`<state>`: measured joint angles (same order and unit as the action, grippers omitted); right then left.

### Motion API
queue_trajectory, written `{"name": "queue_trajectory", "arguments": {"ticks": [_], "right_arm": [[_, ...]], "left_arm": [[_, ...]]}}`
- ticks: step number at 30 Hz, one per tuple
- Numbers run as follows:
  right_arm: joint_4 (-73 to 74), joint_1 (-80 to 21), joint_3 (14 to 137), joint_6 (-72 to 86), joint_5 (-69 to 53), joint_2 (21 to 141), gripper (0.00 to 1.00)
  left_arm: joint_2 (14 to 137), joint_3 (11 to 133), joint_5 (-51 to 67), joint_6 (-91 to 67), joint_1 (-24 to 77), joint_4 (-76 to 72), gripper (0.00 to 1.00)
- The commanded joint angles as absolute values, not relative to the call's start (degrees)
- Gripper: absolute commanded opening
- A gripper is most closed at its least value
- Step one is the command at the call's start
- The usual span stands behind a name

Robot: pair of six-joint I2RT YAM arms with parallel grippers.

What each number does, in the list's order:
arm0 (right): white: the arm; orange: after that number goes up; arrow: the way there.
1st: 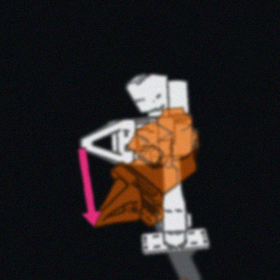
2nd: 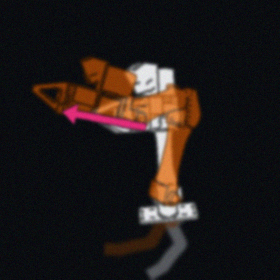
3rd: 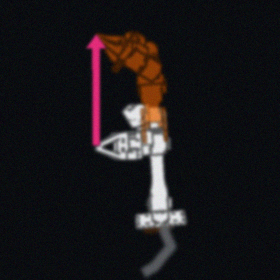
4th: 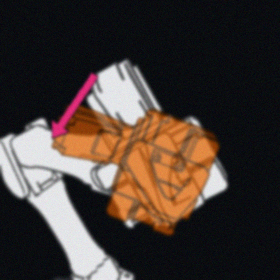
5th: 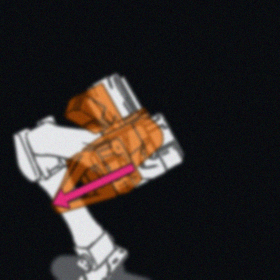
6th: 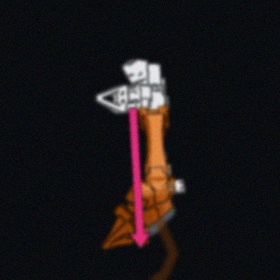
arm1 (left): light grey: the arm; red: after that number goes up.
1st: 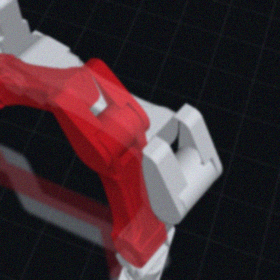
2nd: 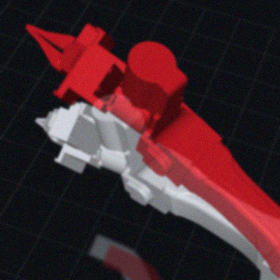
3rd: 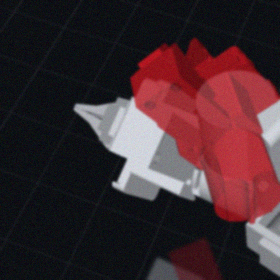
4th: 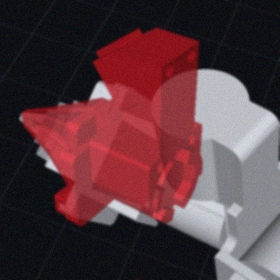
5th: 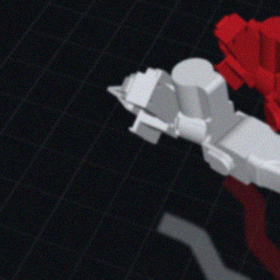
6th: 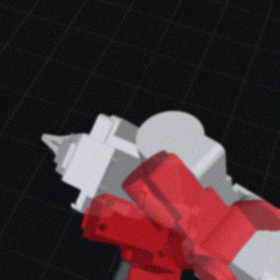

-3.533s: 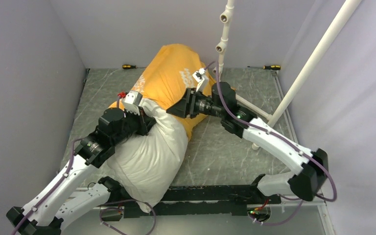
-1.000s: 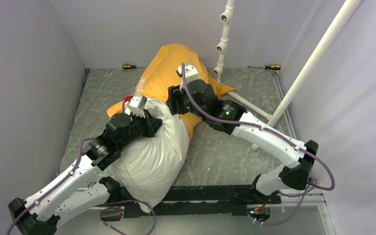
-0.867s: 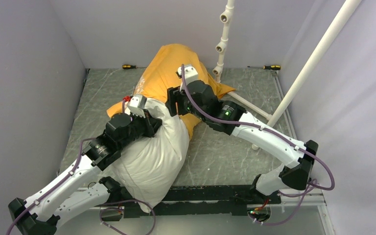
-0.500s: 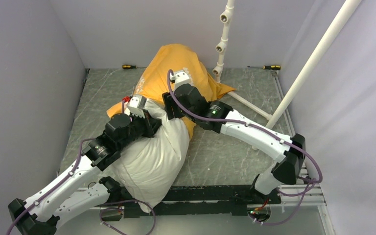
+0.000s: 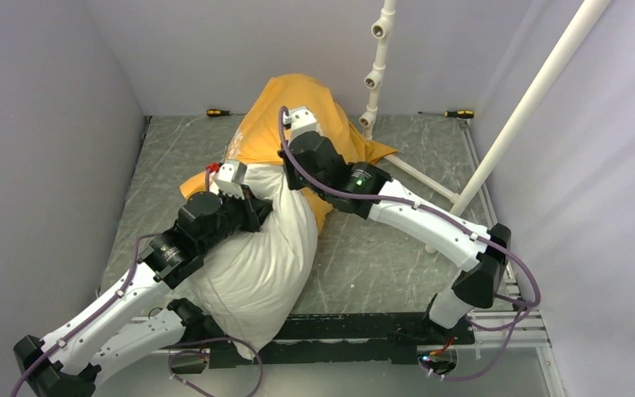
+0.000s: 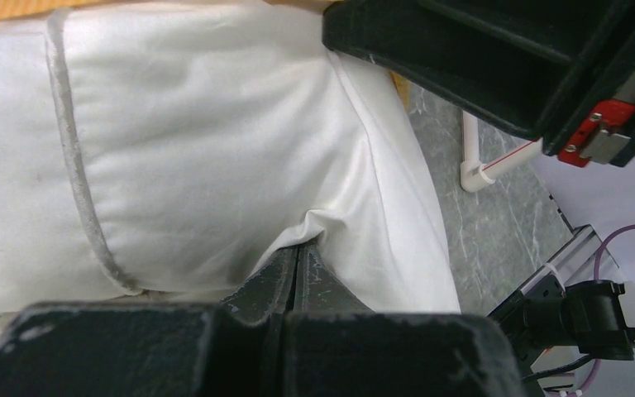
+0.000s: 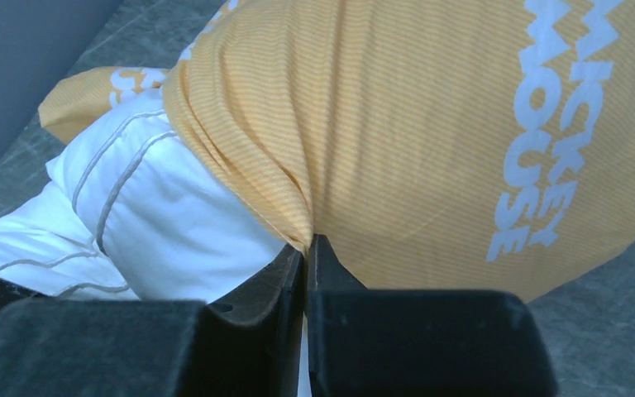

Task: Put the pillow into the pillowcase
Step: Stuff the pillow into the pillowcase.

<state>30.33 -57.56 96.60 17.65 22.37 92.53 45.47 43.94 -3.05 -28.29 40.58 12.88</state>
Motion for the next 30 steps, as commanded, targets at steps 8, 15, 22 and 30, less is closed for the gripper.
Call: {"name": "queue_trajectory", "arguments": {"ticks": [8,15,22,30], "right_arm": [[21.3,-54.2,91.1,20.3,13.7,83.2,0.00],[17.7,-49.0,87.6,25.2,8.9,83.7,0.32],[19.0,-48.6,90.8,24.0,7.9,88.7,0.43],[14.3,-49.6,86.6,20.8,3.3,86.2,0.54]], "left_arm": [[47.6,42.0,-1.0,-30.3,41.4,15.1,0.00],[47.3,42.3,-1.2,-30.0,41.4,15.4,0.00],[46.5,41.7,-1.4,-30.4,41.4,15.8,0.00],[46.2,41.3,-2.5,-30.7,41.3,15.7,0.00]]}}
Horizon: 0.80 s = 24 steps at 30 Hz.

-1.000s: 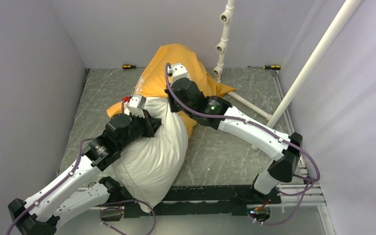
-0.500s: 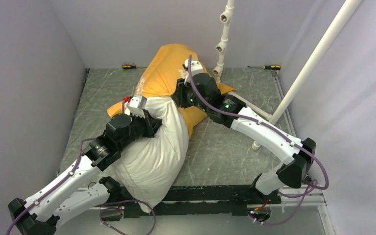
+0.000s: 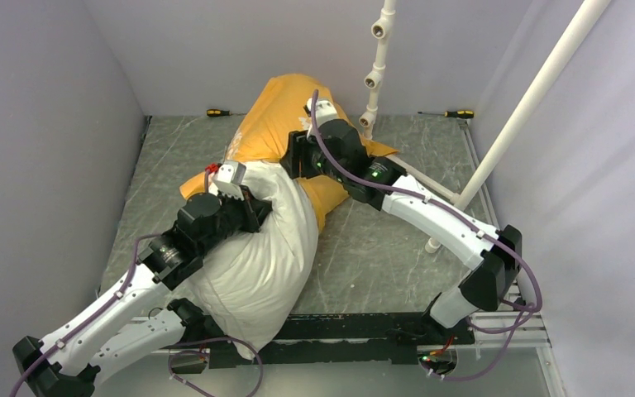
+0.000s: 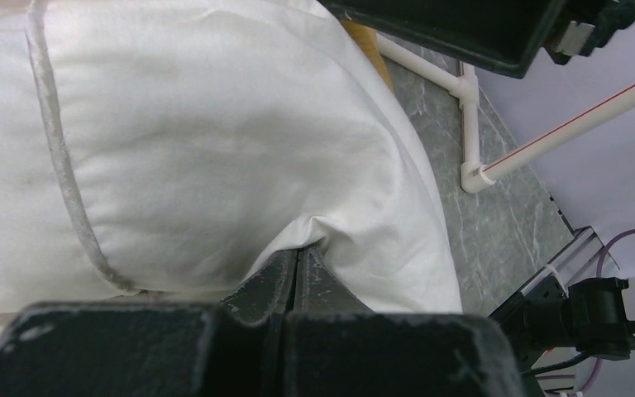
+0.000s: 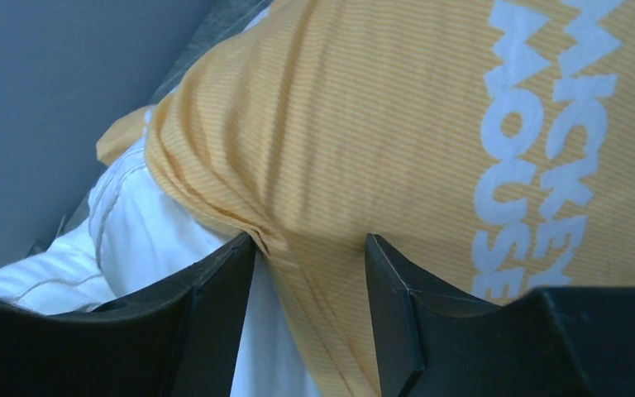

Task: Put the pillow into the pillowcase
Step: Stuff the pillow into the pillowcase.

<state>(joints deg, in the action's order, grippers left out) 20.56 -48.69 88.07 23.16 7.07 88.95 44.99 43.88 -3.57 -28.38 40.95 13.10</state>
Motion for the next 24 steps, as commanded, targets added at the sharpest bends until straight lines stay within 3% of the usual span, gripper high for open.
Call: {"name": "queue_trajectory", "arguments": {"ticks": [1,3,4,11,16,20,24], "right_arm": [[13.8,-49.8,86.4,20.2,2.0,86.2,0.42],[13.6,-49.8,86.5,19.3,-1.6,86.7,0.11],[13.3,-49.8,86.5,19.1,-2.9,86.6,0.00],[10.9,-49.2,84.2,22.1,-14.3,80.3,0.00],[9.5,-48.5,84.3,26.4,-30.0,78.2,0.00],[1.1,-48.5,82.9,34.9,-41.6,80.0,0.00],[-9.9,-48.9,78.7,44.1,-45.5,79.9,0.00]], "left_arm": [[46.4,41.3,-2.7,-30.9,41.4,15.4,0.00],[46.7,41.5,-3.3,-31.2,41.4,14.7,0.00],[46.9,41.7,-3.8,-31.5,41.4,14.6,0.00],[47.6,45.4,-11.4,-31.7,41.4,18.0,0.00],[46.2,47.4,-15.5,-30.2,41.4,14.9,0.00],[47.4,48.7,-12.5,-28.0,41.3,8.2,0.00],[50.9,52.1,-11.1,-26.4,41.3,2.9,0.00]]}}
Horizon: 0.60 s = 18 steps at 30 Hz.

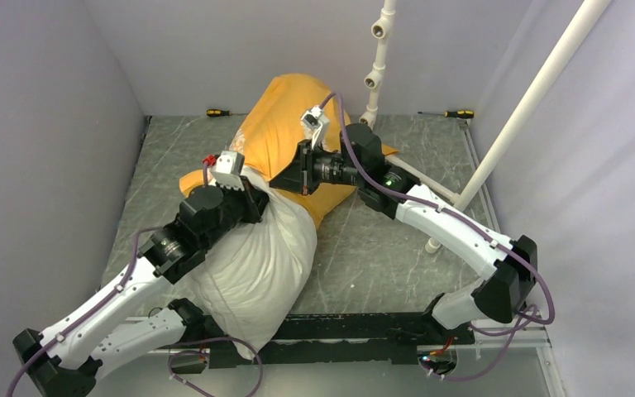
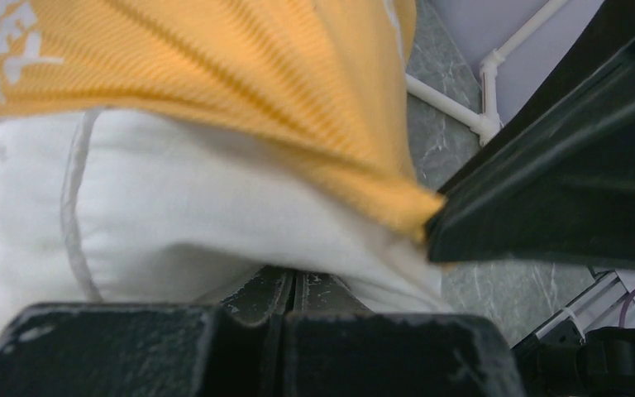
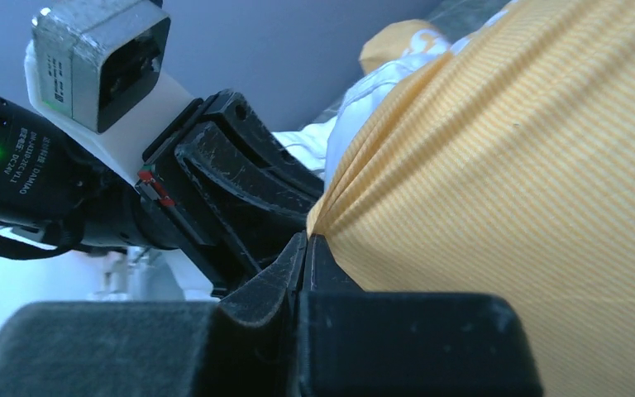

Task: Put the pillow into the pillowcase
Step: Stuff the pillow into the pillowcase.

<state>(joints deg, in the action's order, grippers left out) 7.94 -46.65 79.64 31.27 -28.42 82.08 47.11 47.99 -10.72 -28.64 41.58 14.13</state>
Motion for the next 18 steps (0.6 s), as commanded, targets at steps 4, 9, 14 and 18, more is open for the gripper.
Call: {"name": "queue_trajectory", "arguments": {"ticks": [4,9,14,18], "right_arm": [[-11.7,-49.6,79.3,47.5,-45.9,79.7,0.00],[-14.5,-49.9,81.4,52.8,-44.2,79.4,0.00],[-21.8,-50.4,80.8,59.4,-42.6,79.3,0.00],[-25.9,-51.8,80.4,62.8,-42.5,79.6,0.00]], "left_arm": [[54.1,53.7,-11.6,-25.1,41.3,-4.7,0.00],[56.2,55.9,-10.2,-21.0,41.3,-14.0,0.00],[55.0,58.4,-12.2,-13.1,40.8,-14.0,0.00],[51.9,58.4,-11.0,-11.9,37.7,-12.1,0.00]]}}
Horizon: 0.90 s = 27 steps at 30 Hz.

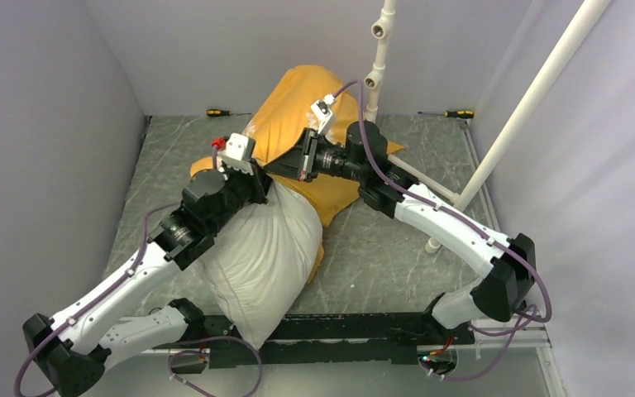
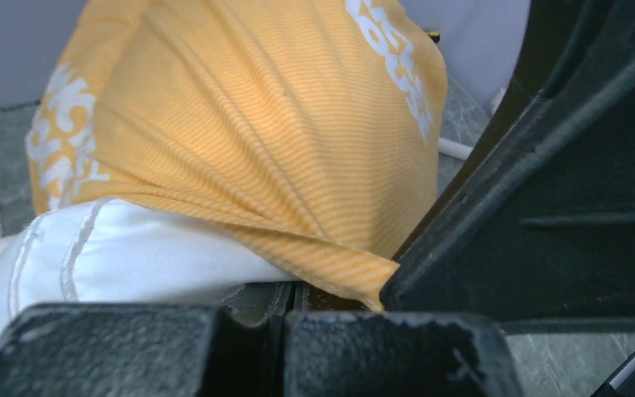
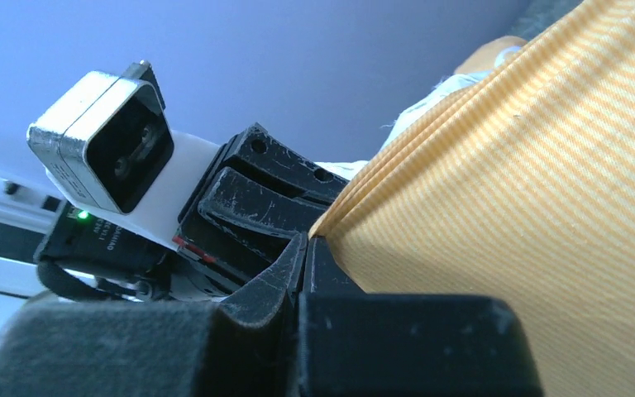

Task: Put the pillow into the pillowcase
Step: Stuff the pillow into the pillowcase.

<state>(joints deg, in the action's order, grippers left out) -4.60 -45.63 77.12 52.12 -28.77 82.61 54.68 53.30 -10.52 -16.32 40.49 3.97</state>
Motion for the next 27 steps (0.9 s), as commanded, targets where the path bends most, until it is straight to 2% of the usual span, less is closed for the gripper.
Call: {"name": "queue_trajectory", "arguments": {"ticks": [1,7,12,18,24,27], "right_arm": [[-25.5,-52.3,80.7,62.6,-42.3,79.5,0.00],[-25.3,-55.1,81.8,62.4,-41.9,79.6,0.00],[-27.8,-56.6,82.2,62.7,-41.4,79.6,0.00],[-15.8,-56.6,80.5,54.8,-32.8,75.0,0.00],[-2.2,-55.0,80.1,47.6,-21.8,77.5,0.00],[-2.2,-52.9,82.2,48.2,-24.0,83.4,0.00]], "left_arm": [[51.2,58.4,-9.6,-12.1,36.5,-11.1,0.00],[49.0,59.4,-1.6,-17.7,26.2,-4.8,0.00],[51.8,60.4,6.2,-23.7,16.9,-1.1,0.00],[59.7,59.7,30.7,-35.9,3.3,-5.3,0.00],[65.5,58.4,43.2,-41.5,3.7,-10.7,0.00],[67.7,59.6,44.3,-40.0,6.9,-8.1,0.00]]}}
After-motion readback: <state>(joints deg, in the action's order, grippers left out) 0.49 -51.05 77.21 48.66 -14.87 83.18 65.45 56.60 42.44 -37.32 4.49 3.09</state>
